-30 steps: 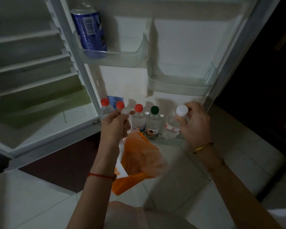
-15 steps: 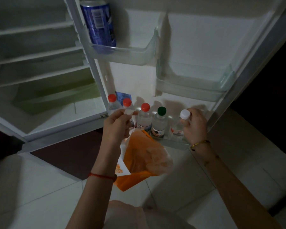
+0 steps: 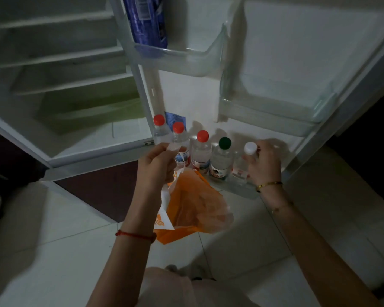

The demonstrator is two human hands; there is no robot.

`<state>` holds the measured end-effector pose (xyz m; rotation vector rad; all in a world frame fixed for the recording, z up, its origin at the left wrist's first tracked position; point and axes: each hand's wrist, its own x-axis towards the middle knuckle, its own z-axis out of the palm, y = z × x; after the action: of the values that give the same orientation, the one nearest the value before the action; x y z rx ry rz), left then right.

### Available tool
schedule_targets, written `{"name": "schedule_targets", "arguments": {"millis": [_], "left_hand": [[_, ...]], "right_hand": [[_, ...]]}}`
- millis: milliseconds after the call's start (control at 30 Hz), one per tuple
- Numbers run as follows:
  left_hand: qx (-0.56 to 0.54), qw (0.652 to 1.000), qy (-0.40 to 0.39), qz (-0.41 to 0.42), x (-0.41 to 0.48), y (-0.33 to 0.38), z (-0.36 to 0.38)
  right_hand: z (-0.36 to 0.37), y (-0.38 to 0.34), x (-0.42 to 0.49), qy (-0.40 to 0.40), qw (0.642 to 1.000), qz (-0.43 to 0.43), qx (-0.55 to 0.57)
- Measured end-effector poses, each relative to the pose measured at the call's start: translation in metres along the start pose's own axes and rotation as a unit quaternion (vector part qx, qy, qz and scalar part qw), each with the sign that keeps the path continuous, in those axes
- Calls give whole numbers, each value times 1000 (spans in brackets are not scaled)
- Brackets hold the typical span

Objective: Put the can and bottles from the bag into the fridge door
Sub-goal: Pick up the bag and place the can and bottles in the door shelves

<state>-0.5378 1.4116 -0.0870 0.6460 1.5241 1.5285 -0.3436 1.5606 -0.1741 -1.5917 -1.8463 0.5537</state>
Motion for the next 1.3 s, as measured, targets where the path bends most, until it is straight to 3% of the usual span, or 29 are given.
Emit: {"name": "schedule_targets", "arguments": {"millis": [133,400,667,867,1167,1300], "left_hand": [[-6,1000,18,-2,-5,0,-3],[-8,998,61,3,-13,-5,-31],[34,984,177,3,-19,-18,-83],[86,962,240,-94,0,-50,-146],[156,949,204,-181,18,-107,-269],[178,934,222,-215,26,-134,-333]], "right_hand": [[-2,-7,-6,-17,1000,-5,-2],[0,-49,-42,42,986,-159,-34],[51,-73,-78,-131,971,-194,49],[93,-94,-102,-248,953,-170,30],[178,-174,-163,-342,928,-123,84],[229,-219,-198,-381,911,-137,75]]}}
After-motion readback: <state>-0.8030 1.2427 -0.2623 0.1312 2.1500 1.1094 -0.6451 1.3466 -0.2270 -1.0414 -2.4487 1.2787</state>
